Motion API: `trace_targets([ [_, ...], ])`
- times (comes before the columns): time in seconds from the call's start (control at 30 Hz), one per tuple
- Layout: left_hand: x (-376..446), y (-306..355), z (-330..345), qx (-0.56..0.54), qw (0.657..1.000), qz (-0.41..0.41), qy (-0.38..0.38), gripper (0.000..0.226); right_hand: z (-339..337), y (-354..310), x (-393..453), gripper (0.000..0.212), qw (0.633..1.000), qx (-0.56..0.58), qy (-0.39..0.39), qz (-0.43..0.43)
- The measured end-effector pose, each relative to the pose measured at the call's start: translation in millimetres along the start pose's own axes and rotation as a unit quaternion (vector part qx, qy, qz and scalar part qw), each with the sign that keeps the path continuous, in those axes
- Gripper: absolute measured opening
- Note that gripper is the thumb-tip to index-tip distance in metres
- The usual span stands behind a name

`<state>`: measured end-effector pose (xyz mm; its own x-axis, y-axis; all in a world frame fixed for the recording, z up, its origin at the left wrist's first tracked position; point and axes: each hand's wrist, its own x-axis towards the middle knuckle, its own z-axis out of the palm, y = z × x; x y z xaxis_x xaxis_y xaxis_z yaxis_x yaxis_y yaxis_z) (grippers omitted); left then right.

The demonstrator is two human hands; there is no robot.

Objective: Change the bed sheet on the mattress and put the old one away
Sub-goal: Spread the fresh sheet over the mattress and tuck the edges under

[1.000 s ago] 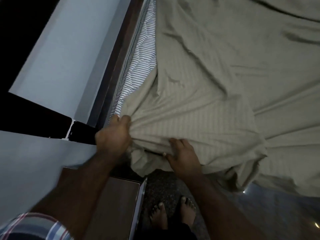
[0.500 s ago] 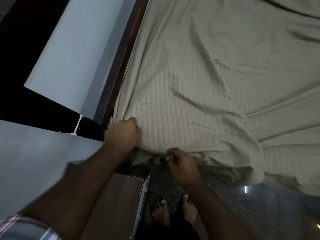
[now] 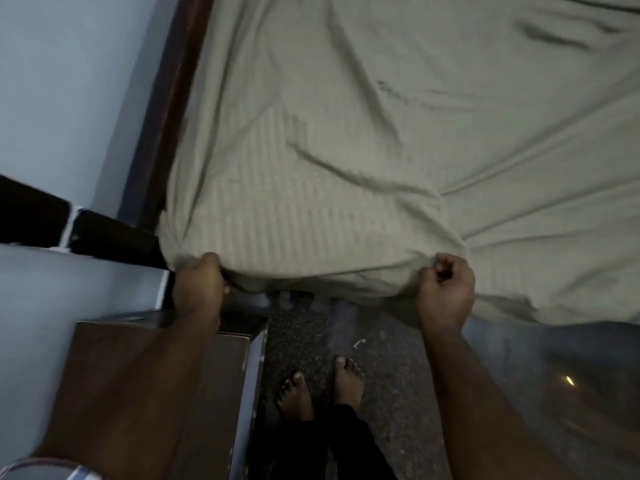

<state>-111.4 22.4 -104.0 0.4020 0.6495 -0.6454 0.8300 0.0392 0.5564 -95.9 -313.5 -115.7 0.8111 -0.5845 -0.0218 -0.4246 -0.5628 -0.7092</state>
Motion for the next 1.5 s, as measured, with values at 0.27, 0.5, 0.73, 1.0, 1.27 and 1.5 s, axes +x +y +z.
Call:
trace_targets([
  [0.27, -97.2, -5.8, 122.6, 0.113, 0.952, 0.039, -0.28, 0.028, -92.7, 93.1, 76.5, 0.023, 0.934, 0.084, 0.085, 0.337],
  [0.5, -175.9, -4.0, 226.7, 0.186, 0.909, 0.284, -0.242, 0.019, -101.8, 126.6, 116.7, 0.028, 0.862, 0.271, -0.027, 0.428],
  [0.73, -243.6, -11.2, 309.6, 0.455, 0.599, 0.64, -0.159, 0.033, -157.6, 177.9, 137.6, 0.024, 0.841, 0.313, -0.043, 0.439],
  [1.0, -314.5, -23.2, 396.8, 0.586, 0.545, 0.564, -0.204, 0.031, -265.9, 309.9, 120.4, 0.026, 0.862, 0.202, -0.095, 0.455],
  [1.27, -385.9, 17.0, 483.7, 0.478, 0.648, 0.534, -0.258, 0.018, -292.9, 299.7, 280.4, 0.016, 0.889, 0.317, 0.038, 0.328],
  [1.5, -411.7, 48.1, 555.7, 0.439, 0.65, 0.543, -0.3, 0.019, -292.8, 297.9, 359.4, 0.019, 0.849, 0.369, 0.016, 0.378],
])
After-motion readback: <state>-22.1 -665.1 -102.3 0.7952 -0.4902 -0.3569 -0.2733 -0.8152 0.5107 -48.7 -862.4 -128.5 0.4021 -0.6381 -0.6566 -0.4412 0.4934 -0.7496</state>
